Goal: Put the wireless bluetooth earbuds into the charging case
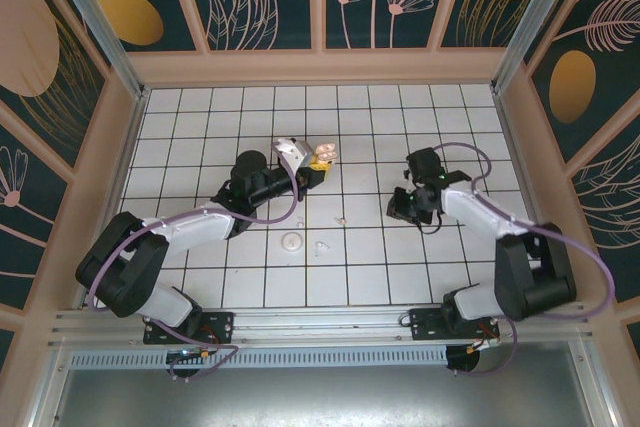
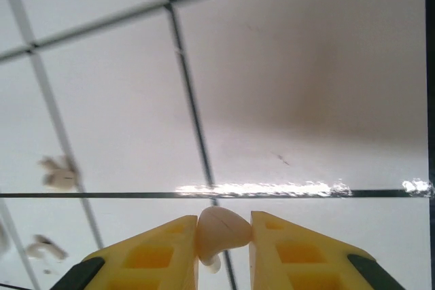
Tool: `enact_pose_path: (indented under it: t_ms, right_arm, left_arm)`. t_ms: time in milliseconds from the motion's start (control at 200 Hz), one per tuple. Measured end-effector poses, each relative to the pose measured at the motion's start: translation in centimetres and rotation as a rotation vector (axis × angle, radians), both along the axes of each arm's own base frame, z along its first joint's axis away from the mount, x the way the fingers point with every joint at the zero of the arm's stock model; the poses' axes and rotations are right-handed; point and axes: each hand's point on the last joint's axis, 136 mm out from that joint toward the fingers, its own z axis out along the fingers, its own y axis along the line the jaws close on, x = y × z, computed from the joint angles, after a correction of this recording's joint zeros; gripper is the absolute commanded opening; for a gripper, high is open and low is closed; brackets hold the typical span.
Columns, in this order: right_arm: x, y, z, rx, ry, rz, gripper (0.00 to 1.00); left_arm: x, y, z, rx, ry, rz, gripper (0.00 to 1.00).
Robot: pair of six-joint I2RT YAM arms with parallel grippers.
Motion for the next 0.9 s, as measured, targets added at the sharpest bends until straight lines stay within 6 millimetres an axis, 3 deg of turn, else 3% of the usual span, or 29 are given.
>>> enact_pose_path:
  t_ms: [270, 465, 746, 901]
  right_arm:
    - [4.1, 1.7, 9.5, 0.154, -0.437, 0.02, 0.23]
    - [5.1, 4.1, 14.7, 0.237, -0.663, 0.111, 0.23]
    - [4.8, 7.4, 19.6, 0.358, -0.848, 0.218, 0.24]
    - [4.5, 9.0, 20.2, 0.396, -0.876, 0.263, 0.24]
  left_arm:
    - [0.1, 0.1, -0.1, -0.031, -0.074, 0.012, 0.13]
    - [0.2, -0.5, -1.1, -0.002, -0.121, -0.006, 0.12]
    - [-0.1, -0.9, -0.9, 0.033, -0.22, -0.033, 0.13]
    - [-0.7, -1.6, -0.2, 0.028, -0.27, -0.051, 0.13]
